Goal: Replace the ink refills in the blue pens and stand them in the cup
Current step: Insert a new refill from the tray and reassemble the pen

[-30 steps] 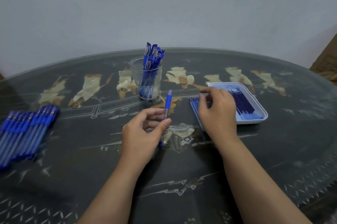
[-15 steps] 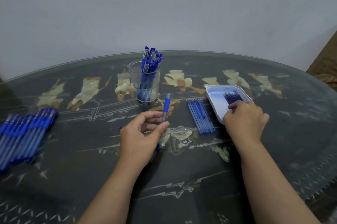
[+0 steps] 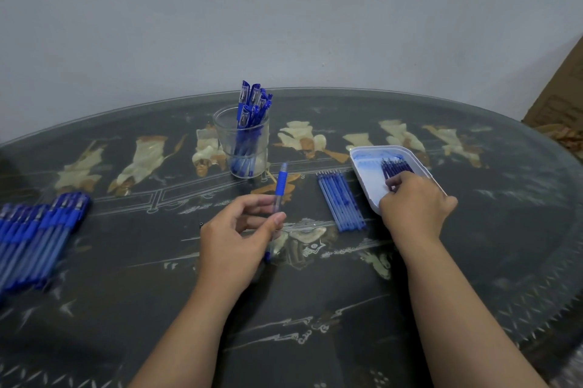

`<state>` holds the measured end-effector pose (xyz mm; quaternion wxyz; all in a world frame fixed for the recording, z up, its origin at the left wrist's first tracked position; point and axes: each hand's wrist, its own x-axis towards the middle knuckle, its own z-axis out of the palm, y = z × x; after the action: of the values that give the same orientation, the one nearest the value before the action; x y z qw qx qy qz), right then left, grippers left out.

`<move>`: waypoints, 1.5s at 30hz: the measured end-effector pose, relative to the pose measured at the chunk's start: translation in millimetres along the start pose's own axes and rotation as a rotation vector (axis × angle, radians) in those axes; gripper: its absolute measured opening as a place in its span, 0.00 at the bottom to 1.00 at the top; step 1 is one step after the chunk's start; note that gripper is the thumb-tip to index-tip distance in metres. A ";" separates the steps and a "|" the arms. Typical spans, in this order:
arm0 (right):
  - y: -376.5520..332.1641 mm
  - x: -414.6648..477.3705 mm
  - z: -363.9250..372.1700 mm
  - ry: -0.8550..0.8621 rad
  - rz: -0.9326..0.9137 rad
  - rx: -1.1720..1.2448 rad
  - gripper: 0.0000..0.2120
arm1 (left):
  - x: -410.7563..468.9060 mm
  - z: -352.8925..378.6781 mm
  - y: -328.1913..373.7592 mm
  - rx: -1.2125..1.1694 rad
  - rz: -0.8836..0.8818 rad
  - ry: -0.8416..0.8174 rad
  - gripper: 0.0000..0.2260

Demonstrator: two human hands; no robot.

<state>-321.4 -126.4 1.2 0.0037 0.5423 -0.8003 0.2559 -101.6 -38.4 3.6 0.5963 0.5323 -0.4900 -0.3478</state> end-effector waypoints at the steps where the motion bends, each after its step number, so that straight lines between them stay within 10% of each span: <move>1: 0.1 0.1 0.7 -0.003 0.000 0.014 0.17 | 0.2 0.0 -0.2 0.001 -0.001 0.001 0.10; 15: -12.2 -6.3 -13.1 0.070 -0.008 0.268 0.16 | 0.3 0.2 0.4 -0.007 -0.015 0.007 0.10; 26: -70.0 -46.7 -43.3 -0.482 -0.046 1.277 0.13 | 0.5 -0.5 -0.4 0.004 -0.006 0.001 0.10; 32: -80.5 -47.2 -38.2 -0.719 0.245 1.826 0.14 | -0.1 -0.3 -1.6 0.008 0.010 -0.022 0.11; 45: -75.1 -39.8 -35.3 -0.738 0.366 1.982 0.12 | -1.7 -0.6 0.4 0.088 0.040 -0.075 0.13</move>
<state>-249.3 -98.4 51.1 -0.7183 0.2192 -0.2570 0.6082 -101.5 -36.5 3.6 0.5603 0.5345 -0.5377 -0.3336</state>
